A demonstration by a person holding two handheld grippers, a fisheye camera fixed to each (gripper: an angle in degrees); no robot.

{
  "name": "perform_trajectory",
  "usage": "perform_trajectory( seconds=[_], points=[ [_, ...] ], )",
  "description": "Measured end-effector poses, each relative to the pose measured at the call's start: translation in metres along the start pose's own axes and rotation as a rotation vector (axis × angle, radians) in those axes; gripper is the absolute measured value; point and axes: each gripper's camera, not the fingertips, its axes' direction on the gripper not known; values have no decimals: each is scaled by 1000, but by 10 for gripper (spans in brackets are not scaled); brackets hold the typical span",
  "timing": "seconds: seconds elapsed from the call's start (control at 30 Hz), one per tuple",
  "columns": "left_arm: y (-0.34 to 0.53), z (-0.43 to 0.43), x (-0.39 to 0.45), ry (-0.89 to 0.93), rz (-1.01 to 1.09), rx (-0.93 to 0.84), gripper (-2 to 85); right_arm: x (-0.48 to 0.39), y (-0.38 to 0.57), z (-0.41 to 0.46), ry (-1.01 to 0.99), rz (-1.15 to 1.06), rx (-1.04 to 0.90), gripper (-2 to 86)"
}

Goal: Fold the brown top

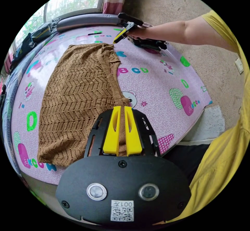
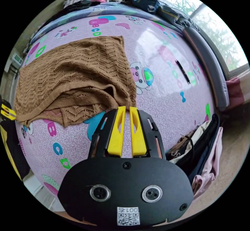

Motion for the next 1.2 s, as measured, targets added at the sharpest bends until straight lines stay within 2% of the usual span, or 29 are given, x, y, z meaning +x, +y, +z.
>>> perform_trajectory(
  seconds=[0.13, 0.37, 0.53, 0.9, 1.1, 1.2],
  points=[
    [2, 0, -3, 9, -36, -5, -7, -25, -12, -2, -42, -125, 64, 31],
    [5, -5, -6, -7, -70, -10, -11, -20, -26, 9, -10, -88, 57, 66],
    [10, -11, -6, -6, -98, -1, -12, -11, -14, 0, -11, -55, 112, 59],
    [15, -15, -2, -5, -89, -17, -12, -15, -21, 20, 75, -161, 32, 16],
    [18, -28, -7, -1, -102, 8, -12, 3, 11, 1, 87, -130, 97, 7],
    [20, -31, -11, 32, -107, 26, -12, 20, 27, 11, 57, -70, 56, 10]
  ],
)
